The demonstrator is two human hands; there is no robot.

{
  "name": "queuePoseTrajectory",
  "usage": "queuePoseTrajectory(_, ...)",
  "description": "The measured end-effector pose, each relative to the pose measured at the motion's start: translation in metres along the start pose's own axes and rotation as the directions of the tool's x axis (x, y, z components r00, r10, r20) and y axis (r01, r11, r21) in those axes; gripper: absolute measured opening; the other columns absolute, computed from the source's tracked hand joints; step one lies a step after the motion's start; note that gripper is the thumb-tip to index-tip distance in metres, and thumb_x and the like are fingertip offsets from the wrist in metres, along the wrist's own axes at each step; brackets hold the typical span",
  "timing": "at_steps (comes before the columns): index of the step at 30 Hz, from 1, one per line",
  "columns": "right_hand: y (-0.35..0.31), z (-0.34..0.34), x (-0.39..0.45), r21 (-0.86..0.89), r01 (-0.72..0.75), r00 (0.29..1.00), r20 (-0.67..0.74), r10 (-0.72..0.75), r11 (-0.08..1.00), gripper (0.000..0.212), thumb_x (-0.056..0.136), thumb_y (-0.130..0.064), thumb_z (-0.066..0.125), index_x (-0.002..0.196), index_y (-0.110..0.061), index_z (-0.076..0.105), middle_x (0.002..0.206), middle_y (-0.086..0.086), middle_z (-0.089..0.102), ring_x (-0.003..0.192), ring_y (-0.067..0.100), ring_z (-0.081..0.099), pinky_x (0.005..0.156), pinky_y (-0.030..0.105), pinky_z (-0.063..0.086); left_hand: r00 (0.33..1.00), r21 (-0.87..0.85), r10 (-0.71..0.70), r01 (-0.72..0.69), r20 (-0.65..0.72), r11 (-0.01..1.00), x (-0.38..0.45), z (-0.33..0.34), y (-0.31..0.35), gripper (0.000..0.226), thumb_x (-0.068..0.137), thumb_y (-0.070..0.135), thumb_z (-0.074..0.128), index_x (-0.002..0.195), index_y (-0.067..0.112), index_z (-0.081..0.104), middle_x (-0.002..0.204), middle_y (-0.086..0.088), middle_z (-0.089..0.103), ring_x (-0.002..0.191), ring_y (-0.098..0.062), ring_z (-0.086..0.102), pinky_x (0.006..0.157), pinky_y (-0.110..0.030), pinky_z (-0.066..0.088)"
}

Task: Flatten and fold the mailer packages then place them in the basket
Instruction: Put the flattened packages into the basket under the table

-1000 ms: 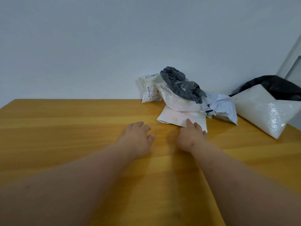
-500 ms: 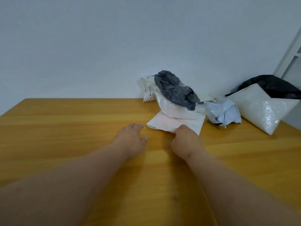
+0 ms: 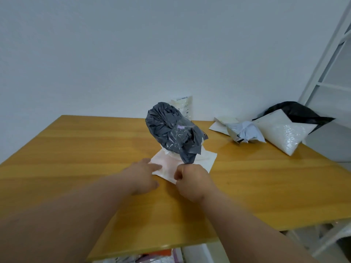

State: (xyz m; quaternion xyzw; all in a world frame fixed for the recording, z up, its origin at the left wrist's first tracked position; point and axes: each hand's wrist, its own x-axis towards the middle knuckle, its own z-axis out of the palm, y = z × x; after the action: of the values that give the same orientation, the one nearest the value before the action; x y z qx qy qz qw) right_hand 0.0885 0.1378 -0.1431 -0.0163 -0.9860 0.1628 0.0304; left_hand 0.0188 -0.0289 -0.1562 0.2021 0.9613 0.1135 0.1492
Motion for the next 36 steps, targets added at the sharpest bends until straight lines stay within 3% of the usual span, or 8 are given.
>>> queuePoseTrajectory(4,-0.01,-0.011,-0.016,0.075,-0.068,0.982,-0.174,0.08,0.995,0.013,0.085,-0.02,0.051,0.082,-0.012,0.061,0.08,0.001,0.062,0.079,0.021,0.057,0.06,0.028,0.043,1.0,0.029,-0.025,0.025,0.012,0.999,-0.021,0.002,-0.01,0.059,0.098,0.041,0.048,0.152,0.041,0.023,0.163,0.004,0.009,0.146,-0.025,0.024,0.114,-0.042,0.032)
queuePoseTrajectory(8,-0.003,-0.024,-0.022,0.164,-0.194,0.902,-0.357,0.241,0.967,0.017,0.083,-0.021,0.053,0.068,-0.017,0.045,0.065,-0.001,0.05,0.06,0.019,0.046,0.05,0.028,0.03,0.989,-0.16,-0.087,0.067,-0.122,0.985,-0.029,-0.006,-0.023,0.051,0.096,0.032,0.048,0.147,0.032,0.039,0.153,0.004,0.035,0.124,-0.019,0.051,0.099,-0.031,0.046)
queuePoseTrajectory(13,-0.001,-0.035,-0.015,0.303,-0.121,0.684,-0.664,0.301,0.945,0.033,0.072,-0.022,0.066,0.097,-0.012,0.048,0.102,0.004,0.051,0.098,0.028,0.049,0.083,0.04,0.043,0.966,-0.286,-0.14,0.074,-0.219,0.955,-0.034,-0.017,-0.03,0.048,0.099,0.032,0.05,0.146,0.027,0.04,0.154,0.0,0.033,0.112,-0.019,0.055,0.083,-0.027,0.045)
queuePoseTrajectory(16,-0.009,-0.037,-0.01,0.077,-0.025,0.794,-0.604,0.067,0.997,0.074,0.064,-0.035,0.057,0.133,-0.013,0.04,0.136,0.012,0.039,0.126,0.032,0.035,0.104,0.043,0.036,0.947,-0.346,-0.167,0.065,-0.273,0.936,-0.036,-0.019,-0.029,0.049,0.099,0.032,0.05,0.147,0.028,0.038,0.154,0.0,0.031,0.111,-0.019,0.055,0.082,-0.028,0.043)
queuePoseTrajectory(20,-0.017,-0.025,-0.001,-0.055,0.009,0.944,-0.328,-0.026,0.998,0.102,0.075,-0.053,0.062,0.152,-0.041,-0.003,0.161,-0.003,-0.005,0.148,0.027,0.002,0.12,0.049,0.016,0.936,-0.459,-0.17,0.01,-0.308,0.888,-0.036,-0.02,-0.022,0.05,0.099,0.028,0.051,0.147,0.028,0.037,0.152,0.0,0.034,0.07,-0.002,0.045,0.073,-0.028,0.045)
queuePoseTrajectory(23,-0.015,-0.019,0.007,-0.055,-0.069,0.953,-0.299,0.049,0.996,0.104,0.079,-0.059,0.065,0.153,-0.038,-0.005,0.163,0.0,0.003,0.148,0.029,0.012,0.119,0.049,0.02,0.945,-0.491,-0.136,-0.029,-0.297,0.871,-0.037,-0.021,-0.015,0.051,0.099,0.027,0.052,0.147,0.028,0.037,0.153,0.001,0.032,0.073,-0.004,0.048,0.075,-0.028,0.049)
queuePoseTrajectory(31,-0.011,-0.023,0.007,0.108,0.005,0.908,-0.418,0.04,0.994,0.082,0.086,-0.02,0.064,0.153,-0.022,0.017,0.148,0.005,0.037,0.131,0.027,0.042,0.106,0.043,0.041,0.967,-0.635,-0.115,-0.057,-0.227,0.771,-0.044,-0.023,-0.001,0.05,0.101,0.039,0.047,0.148,0.026,0.037,0.15,0.001,0.04,0.131,-0.022,0.044,0.098,-0.032,0.038)
queuePoseTrajectory(36,-0.025,-0.033,-0.005,0.118,0.136,0.879,-0.472,-0.065,0.984,0.084,0.08,-0.02,0.065,0.151,-0.021,0.021,0.147,0.001,0.04,0.129,0.023,0.043,0.105,0.043,0.042,0.969,-0.831,-0.154,-0.077,-0.192,0.551,-0.054,-0.034,0.009,0.067,0.096,0.064,0.029,0.148,0.022,0.037,0.146,0.001,0.046,0.124,-0.02,0.05,0.109,-0.043,0.038)
